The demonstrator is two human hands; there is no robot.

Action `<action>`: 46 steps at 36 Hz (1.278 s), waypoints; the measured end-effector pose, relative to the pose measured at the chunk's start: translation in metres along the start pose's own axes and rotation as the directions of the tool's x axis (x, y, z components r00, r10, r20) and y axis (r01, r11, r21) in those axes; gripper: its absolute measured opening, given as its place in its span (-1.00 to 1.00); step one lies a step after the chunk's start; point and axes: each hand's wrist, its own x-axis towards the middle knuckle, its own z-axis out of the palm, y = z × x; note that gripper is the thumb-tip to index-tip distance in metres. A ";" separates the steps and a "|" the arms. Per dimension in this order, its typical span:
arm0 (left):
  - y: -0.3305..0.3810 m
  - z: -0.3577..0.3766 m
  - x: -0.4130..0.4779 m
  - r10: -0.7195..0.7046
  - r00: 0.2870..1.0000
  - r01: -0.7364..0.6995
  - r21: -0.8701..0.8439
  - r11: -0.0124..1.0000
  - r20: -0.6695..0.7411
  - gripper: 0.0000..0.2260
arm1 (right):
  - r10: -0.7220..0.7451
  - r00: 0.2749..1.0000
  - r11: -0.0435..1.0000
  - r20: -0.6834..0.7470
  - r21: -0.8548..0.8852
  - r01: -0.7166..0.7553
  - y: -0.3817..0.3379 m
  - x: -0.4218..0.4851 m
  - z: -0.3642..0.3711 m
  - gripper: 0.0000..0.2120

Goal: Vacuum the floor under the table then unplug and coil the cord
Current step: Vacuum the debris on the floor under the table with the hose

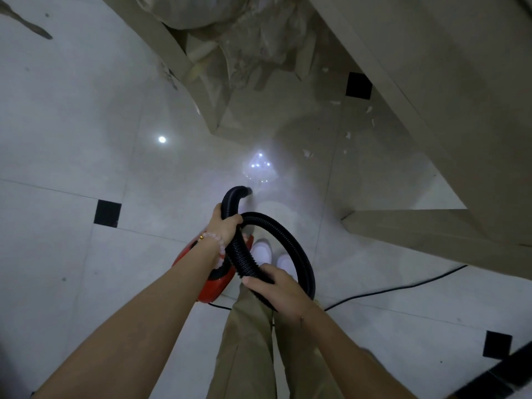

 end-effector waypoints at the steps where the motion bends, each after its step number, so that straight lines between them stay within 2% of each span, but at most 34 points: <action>1: 0.000 -0.001 0.000 -0.013 1.000 0.013 -0.001 1.000 0.003 -0.71 | 0.000 1.000 1.000 0.003 -0.004 0.000 0.000 0.000 0.000 -0.51; 5: -0.005 -0.001 0.004 -0.033 0.999 0.033 0.002 0.999 -0.007 -0.69 | 0.013 1.000 1.000 0.007 -0.021 -0.013 0.001 0.001 0.001 -0.54; 10: -0.010 0.000 0.010 -0.050 0.999 0.050 0.006 0.999 -0.002 -0.56 | 0.031 1.000 0.999 -0.001 -0.024 -0.031 0.006 0.005 0.001 -0.55; 14: -0.009 0.002 0.009 -0.074 0.997 0.074 -0.025 0.997 0.005 -0.61 | 0.039 0.999 0.999 -0.010 -0.019 -0.039 0.007 0.007 0.000 -0.56; 18: -0.012 0.000 0.013 -0.085 0.996 0.085 -0.014 0.996 -0.003 -0.52 | 0.036 0.999 0.999 -0.007 -0.031 -0.037 0.008 0.008 0.000 -0.56; 25: -0.017 -0.003 0.016 -0.109 0.994 0.108 -0.045 0.993 -0.017 -0.54 | 0.019 1.000 0.999 -0.008 -0.044 -0.020 0.004 0.007 0.002 -0.56; 33: -0.015 -0.003 0.015 -0.071 0.997 0.071 -0.086 0.994 0.003 -0.48 | 0.029 0.999 0.998 -0.028 -0.052 -0.031 0.006 0.007 0.003 -0.54; 40: 0.001 0.010 0.018 -0.024 0.997 0.030 -0.081 0.996 0.079 -0.63 | 0.033 0.995 0.995 -0.099 -0.085 -0.041 0.004 0.011 -0.005 -0.42; 46: 0.016 0.024 0.025 0.040 0.986 -0.035 -0.037 0.999 0.159 -0.61 | 0.023 0.984 0.995 -0.179 -0.091 -0.040 0.003 0.018 -0.014 -0.50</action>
